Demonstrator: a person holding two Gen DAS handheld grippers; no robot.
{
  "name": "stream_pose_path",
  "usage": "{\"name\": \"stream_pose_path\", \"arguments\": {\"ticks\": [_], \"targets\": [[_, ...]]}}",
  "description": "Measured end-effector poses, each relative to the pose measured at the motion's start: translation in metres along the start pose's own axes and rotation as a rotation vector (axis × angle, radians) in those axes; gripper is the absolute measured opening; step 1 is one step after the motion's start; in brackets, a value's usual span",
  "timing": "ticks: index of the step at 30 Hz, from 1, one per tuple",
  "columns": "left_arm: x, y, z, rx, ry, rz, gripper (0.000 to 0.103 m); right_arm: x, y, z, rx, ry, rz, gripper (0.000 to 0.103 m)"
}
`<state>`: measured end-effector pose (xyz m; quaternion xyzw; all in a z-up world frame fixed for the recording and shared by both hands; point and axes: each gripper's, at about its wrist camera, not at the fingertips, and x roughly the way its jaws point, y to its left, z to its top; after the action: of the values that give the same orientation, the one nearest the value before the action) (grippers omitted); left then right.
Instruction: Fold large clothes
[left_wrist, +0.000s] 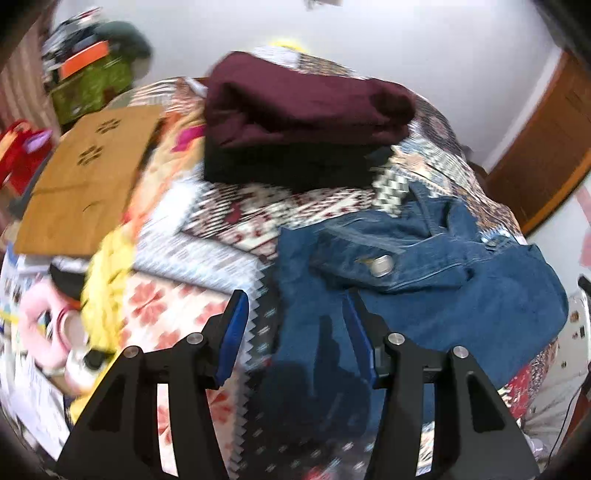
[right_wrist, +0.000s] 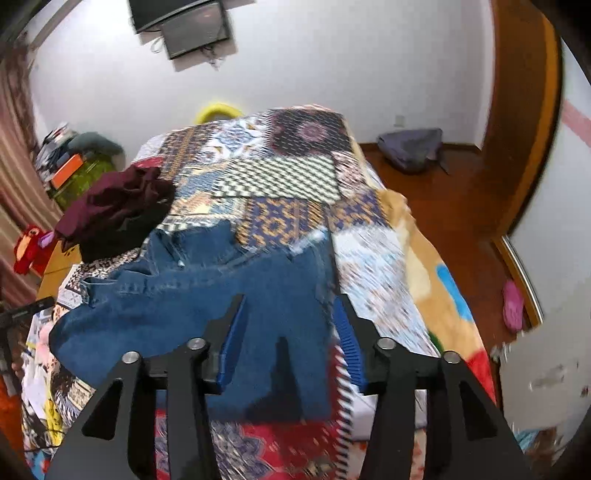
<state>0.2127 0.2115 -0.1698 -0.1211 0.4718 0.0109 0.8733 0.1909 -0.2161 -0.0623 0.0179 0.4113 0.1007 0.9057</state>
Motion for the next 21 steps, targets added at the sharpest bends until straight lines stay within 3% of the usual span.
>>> {"name": "stream_pose_path", "arguments": {"ticks": [3, 6, 10, 12, 17, 21], "targets": [[0.03, -0.03, 0.009, 0.087, 0.081, -0.059, 0.052, 0.017, 0.018, 0.005, -0.035, 0.013, 0.034, 0.058], [0.06, -0.054, 0.008, 0.152, 0.169, -0.071, 0.052, 0.036, 0.033, -0.003, -0.063, 0.066, 0.074, 0.06], [0.105, -0.069, 0.017, 0.152, 0.261, -0.053, 0.045, 0.064, 0.05, -0.023, -0.135, 0.173, 0.081, 0.06], [0.119, -0.067, 0.029, 0.118, 0.271, -0.043, 0.037, 0.072, 0.055, -0.033, -0.183, 0.183, 0.043, 0.06], [0.133, -0.057, 0.06, 0.057, 0.22, 0.01, 0.037, 0.068, 0.064, -0.041, -0.26, 0.175, -0.013, 0.061], [0.12, -0.064, 0.062, 0.034, 0.163, 0.055, 0.037, 0.059, 0.066, -0.03, -0.209, 0.174, 0.047, 0.061]]}}
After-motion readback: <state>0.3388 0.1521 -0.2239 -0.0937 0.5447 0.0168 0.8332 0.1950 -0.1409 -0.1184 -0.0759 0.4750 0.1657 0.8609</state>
